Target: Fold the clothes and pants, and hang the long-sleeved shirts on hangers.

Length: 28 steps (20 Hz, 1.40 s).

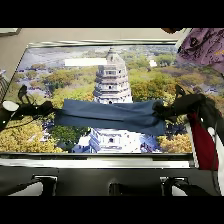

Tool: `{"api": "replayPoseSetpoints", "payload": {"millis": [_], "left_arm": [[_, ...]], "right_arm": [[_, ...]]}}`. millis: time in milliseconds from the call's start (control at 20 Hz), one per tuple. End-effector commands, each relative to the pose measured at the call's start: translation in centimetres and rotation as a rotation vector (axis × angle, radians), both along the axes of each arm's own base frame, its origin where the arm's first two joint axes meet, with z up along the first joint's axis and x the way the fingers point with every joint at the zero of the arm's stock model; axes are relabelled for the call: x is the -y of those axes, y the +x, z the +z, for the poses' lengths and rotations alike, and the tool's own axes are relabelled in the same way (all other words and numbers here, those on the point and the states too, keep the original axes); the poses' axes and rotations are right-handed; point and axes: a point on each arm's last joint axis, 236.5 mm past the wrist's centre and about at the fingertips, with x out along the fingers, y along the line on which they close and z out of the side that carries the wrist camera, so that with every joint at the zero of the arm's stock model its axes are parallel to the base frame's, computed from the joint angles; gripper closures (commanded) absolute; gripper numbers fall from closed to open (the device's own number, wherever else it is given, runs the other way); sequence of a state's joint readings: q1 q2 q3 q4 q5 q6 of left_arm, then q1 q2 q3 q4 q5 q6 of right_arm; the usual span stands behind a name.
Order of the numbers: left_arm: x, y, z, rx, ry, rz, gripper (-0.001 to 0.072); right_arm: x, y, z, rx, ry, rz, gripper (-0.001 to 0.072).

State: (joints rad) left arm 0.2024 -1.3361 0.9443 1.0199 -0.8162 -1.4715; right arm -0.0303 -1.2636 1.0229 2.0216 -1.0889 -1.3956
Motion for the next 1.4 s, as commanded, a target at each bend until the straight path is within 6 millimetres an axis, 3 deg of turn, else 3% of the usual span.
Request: {"api": "replayPoseSetpoints", "payload": {"millis": [0,200,400,450,500,550,600,650,700,800,900,1050,1350], "left_arm": [[0.6,4.1,-1.6,0.012,0.02,-0.043,0.0693],[1.0,7.4,-2.7,0.012,0.016,-0.061,0.0692],[1.8,7.8,-5.1,-0.042,-0.009,-0.051,0.0692],[2.1,7.8,-5.4,-0.047,-0.016,-0.051,0.0667],[2.1,7.9,-5.4,-0.047,-0.018,-0.045,0.0552],[2.0,8.0,-5.1,-0.049,-0.029,-0.022,0.0385],[1.8,8.2,-4.6,-0.055,-0.043,-0.006,0.0358],[1.4,8.4,-3.7,-0.053,-0.049,-0.003,0.0358],[1.0,8.6,-2.6,-0.042,-0.048,-0.005,0.0358],[-0.3,8.9,-0.2,-0.018,-0.041,-0.003,0.0358],[-1.7,8.9,2.0,0.008,-0.025,0.006,0.0357],[-3.0,8.8,4.0,0.043,-0.001,0.021,0.0357],[-2.8,8.3,4.2,0.03,-0.006,0.009,0.0357]], "right_arm": [[0.7,4.0,-1.1,0.026,-0.03,-0.006,0.0685],[1.2,6.8,-2.2,0.045,-0.042,-0.021,0.0684],[1.2,7.9,-4.9,0.021,-0.033,-0.045,0.0681],[1.1,7.8,-5.3,0.011,-0.031,-0.045,0.0648],[1.1,7.7,-5.4,0.003,-0.026,-0.045,0.0568],[1.0,7.5,-5.1,-0.011,-0.006,-0.048,0.0456],[1.1,7.2,-4.4,-0.037,0.025,-0.05,0.0304],[1.8,7.1,-3.2,-0.05,0.047,-0.042,0.0232],[3.3,7.2,-1.9,-0.042,0.056,-0.035,0.0213],[8.5,7.5,0.1,0.011,0.043,-0.071,0.0168],[12.1,6.2,-0.3,-0.003,0.087,-0.077,0.0105],[11.4,4.0,-1.8,-0.059,0.273,0.028,0.0059],[8.9,4.9,-6.0,-0.088,0.413,0.076,0.0049]]}}
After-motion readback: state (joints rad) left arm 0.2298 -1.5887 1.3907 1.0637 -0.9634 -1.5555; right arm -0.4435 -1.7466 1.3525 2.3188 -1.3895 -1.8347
